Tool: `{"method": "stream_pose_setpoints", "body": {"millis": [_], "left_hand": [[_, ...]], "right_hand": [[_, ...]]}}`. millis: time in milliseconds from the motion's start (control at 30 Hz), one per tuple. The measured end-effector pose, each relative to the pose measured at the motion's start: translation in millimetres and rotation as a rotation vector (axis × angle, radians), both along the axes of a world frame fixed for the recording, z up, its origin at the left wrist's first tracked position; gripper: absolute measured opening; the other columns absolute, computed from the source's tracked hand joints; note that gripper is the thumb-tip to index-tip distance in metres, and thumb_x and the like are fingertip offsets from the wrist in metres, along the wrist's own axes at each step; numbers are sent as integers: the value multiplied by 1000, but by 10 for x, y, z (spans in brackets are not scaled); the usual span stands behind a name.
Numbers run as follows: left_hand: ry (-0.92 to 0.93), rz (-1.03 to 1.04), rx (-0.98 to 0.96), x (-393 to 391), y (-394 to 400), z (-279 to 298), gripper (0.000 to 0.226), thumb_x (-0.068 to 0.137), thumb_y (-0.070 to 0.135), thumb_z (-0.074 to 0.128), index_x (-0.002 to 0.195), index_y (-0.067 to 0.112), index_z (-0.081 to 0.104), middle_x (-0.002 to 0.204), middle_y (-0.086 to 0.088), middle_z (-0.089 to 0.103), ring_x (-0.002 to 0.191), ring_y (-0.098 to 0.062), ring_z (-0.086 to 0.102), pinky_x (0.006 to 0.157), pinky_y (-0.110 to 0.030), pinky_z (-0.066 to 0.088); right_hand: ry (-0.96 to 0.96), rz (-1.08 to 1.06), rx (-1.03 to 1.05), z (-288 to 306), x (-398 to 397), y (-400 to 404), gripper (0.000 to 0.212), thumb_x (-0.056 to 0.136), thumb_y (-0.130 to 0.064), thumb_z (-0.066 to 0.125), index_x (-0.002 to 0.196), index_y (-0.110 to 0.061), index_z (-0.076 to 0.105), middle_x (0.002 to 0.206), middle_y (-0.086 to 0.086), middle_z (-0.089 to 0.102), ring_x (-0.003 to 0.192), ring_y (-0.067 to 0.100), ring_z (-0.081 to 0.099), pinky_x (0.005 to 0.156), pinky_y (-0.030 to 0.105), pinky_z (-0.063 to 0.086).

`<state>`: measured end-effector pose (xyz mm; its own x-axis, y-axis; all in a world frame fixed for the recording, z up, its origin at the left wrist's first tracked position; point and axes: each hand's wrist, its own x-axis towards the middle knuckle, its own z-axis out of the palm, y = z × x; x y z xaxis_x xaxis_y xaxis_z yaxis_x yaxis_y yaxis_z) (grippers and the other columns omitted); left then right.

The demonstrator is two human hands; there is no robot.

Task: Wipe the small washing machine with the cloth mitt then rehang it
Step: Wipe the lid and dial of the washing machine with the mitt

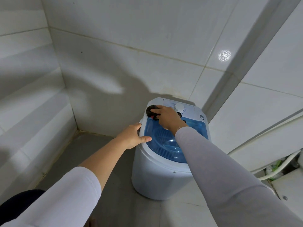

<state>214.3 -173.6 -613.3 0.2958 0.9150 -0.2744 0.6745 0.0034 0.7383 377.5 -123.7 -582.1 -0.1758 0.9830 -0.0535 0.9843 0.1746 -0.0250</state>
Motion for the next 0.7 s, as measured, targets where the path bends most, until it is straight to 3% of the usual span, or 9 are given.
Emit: {"method": "stream_pose_setpoints", "body": {"millis": [167, 700], "left_hand": [[-36, 3, 3, 25, -62, 72, 78, 86, 35, 64, 148, 13, 24, 153, -4, 32, 138, -23, 35, 108, -31, 30], [8, 14, -5, 66, -104, 128, 77, 86, 37, 62, 149, 16, 23, 154, -2, 30, 140, -24, 32, 109, -34, 30]], "right_hand": [[-4, -39, 26, -10, 179, -76, 50, 91, -3, 43, 134, -28, 48, 141, 4, 48, 119, 31, 50, 98, 40, 45], [171, -198, 107, -82, 880, -320, 49, 87, -2, 51, 128, -29, 56, 137, 3, 54, 121, 31, 51, 101, 45, 46]]}}
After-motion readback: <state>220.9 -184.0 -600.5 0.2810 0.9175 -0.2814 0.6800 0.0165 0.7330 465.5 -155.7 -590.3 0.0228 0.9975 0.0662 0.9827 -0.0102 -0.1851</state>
